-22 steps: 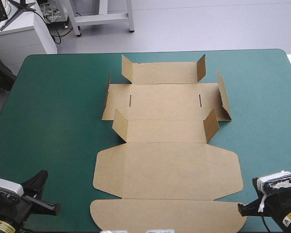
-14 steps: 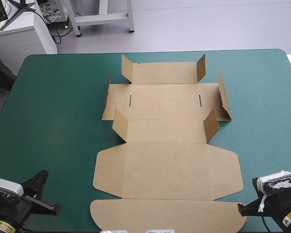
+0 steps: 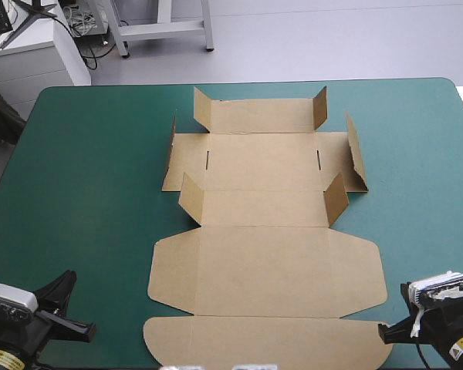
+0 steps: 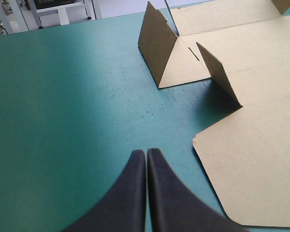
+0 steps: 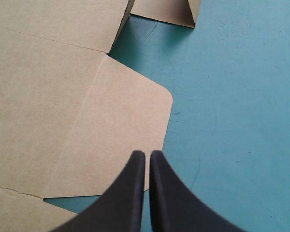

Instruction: Fold the box

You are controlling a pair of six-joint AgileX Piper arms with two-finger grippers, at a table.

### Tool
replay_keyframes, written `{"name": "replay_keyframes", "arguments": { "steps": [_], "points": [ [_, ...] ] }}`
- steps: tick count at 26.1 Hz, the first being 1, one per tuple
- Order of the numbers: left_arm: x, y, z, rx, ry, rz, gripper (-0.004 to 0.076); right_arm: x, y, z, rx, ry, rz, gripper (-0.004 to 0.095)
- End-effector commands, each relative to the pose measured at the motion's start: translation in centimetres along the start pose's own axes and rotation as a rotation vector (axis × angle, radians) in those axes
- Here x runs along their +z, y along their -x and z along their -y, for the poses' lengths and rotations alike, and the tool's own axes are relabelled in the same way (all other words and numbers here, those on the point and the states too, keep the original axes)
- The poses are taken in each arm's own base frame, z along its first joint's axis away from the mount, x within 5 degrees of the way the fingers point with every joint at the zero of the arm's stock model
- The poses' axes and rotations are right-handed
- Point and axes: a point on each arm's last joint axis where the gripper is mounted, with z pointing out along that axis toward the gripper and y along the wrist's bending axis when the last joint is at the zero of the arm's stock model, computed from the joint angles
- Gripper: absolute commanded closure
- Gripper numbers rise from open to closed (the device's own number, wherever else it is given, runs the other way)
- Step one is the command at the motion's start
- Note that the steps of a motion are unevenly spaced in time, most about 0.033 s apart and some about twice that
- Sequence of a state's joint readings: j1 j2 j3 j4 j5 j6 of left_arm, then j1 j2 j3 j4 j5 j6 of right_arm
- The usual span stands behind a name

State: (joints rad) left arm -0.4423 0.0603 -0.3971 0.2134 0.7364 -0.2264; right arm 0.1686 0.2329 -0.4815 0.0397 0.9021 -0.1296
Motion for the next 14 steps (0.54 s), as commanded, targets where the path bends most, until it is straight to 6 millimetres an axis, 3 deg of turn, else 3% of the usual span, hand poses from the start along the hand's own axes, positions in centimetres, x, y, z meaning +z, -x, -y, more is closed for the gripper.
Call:
{"name": "replay_keyframes", "arguments": {
  "steps": [1, 6, 8, 14],
  "points": [
    [-0.21, 1.26, 0.13, -0.004, -0.016, 0.079, 0.0734, -0.43, 1.22, -0.09, -0.019, 0.013, 0.083, 0.0714],
    [-0.21, 1.26, 0.13, -0.004, -0.016, 0.079, 0.0734, -0.44, 1.26, -0.44, -0.004, 0.053, 0.088, 0.0357],
    [-0.21, 1.26, 0.13, -0.004, -0.016, 0.079, 0.0734, -0.44, 1.26, -0.46, -0.001, 0.055, 0.088, 0.0279],
    [-0.21, 1.26, 0.13, -0.004, -0.016, 0.079, 0.0734, -0.41, 1.26, -0.47, 0.005, 0.057, 0.085, 0.0265]
  ]
}}
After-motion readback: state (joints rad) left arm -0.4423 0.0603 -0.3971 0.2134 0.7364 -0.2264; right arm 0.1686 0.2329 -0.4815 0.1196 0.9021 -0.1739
